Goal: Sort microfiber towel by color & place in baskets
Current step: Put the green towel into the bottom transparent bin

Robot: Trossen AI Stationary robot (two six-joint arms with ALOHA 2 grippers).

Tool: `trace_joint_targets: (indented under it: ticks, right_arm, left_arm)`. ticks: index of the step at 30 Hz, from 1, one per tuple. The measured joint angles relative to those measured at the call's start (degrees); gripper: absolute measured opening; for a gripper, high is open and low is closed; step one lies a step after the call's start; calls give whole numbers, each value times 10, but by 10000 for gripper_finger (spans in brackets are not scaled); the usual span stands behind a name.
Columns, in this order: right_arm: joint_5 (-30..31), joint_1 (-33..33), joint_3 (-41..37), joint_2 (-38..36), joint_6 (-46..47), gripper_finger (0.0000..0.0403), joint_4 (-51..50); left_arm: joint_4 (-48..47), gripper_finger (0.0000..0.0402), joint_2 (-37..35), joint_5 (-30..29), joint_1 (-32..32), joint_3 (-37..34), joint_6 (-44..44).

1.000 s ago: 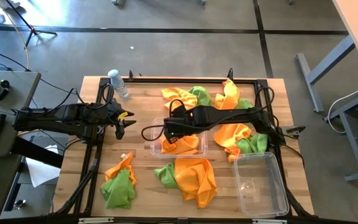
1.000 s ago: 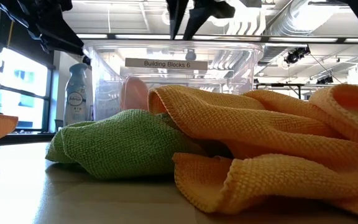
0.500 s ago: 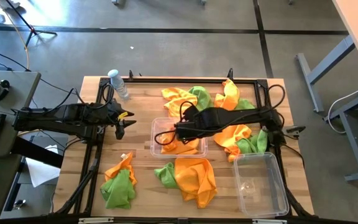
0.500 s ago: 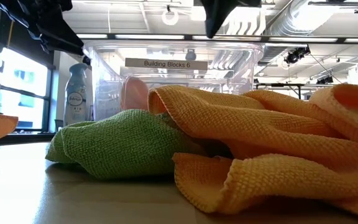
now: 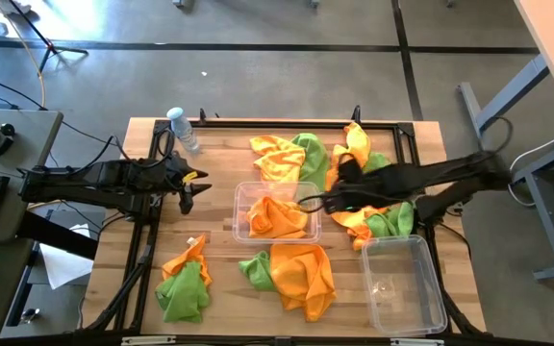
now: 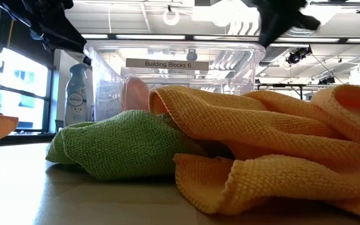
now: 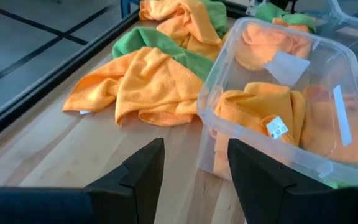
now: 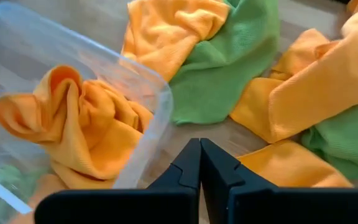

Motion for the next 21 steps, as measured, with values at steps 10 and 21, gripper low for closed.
trace_joint_targets:
  ticks: [10, 21]
  right_arm:
    - [-22, -58, -221, -259, -52, 0, 85]
    - [-44, -204, -268, -358, -151, 5, 50]
  left_arm:
    - [55, 168, 14, -17, 0, 0, -9]
    - [94, 168, 95, -46, 0, 0, -40]
